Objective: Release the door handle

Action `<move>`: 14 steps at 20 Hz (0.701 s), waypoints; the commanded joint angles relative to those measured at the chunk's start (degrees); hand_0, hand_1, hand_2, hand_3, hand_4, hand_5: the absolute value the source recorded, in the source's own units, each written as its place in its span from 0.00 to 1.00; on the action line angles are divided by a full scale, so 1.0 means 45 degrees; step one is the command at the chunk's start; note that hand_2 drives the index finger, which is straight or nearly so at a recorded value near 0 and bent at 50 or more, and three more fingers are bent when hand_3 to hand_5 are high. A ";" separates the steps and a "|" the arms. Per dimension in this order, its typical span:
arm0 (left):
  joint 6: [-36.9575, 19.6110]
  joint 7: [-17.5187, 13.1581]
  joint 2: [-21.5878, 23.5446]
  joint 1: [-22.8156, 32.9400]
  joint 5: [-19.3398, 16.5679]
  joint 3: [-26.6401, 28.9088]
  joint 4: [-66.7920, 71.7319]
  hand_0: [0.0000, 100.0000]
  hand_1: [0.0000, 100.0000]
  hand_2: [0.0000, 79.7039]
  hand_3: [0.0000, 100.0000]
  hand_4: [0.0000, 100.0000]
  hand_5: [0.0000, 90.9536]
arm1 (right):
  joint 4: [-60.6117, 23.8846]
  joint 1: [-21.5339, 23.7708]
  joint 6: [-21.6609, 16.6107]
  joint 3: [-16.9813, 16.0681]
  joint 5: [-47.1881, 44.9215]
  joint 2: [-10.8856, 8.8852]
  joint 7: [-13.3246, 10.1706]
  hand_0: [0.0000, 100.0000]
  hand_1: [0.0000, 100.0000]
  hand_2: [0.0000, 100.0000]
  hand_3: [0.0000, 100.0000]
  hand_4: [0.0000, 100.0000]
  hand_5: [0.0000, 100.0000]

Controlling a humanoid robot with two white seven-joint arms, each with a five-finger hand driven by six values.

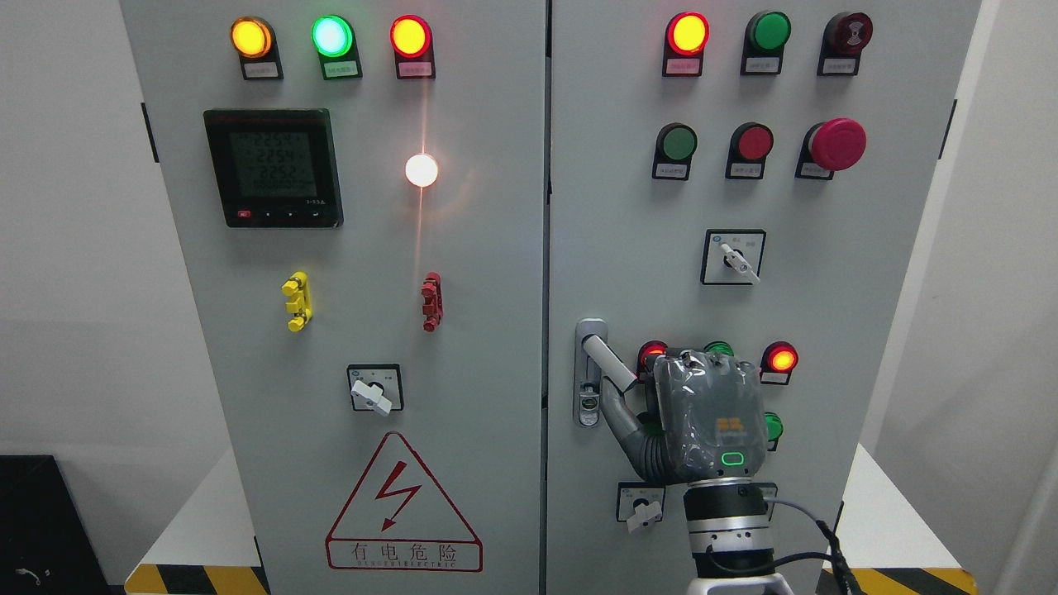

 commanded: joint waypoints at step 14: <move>-0.0002 0.0003 -0.0002 0.0117 0.0000 0.0000 -0.0007 0.12 0.56 0.00 0.00 0.00 0.00 | -0.0118 0.0002 -0.0041 -0.0101 -0.0042 -0.0028 0.0038 0.53 0.40 0.94 1.00 1.00 1.00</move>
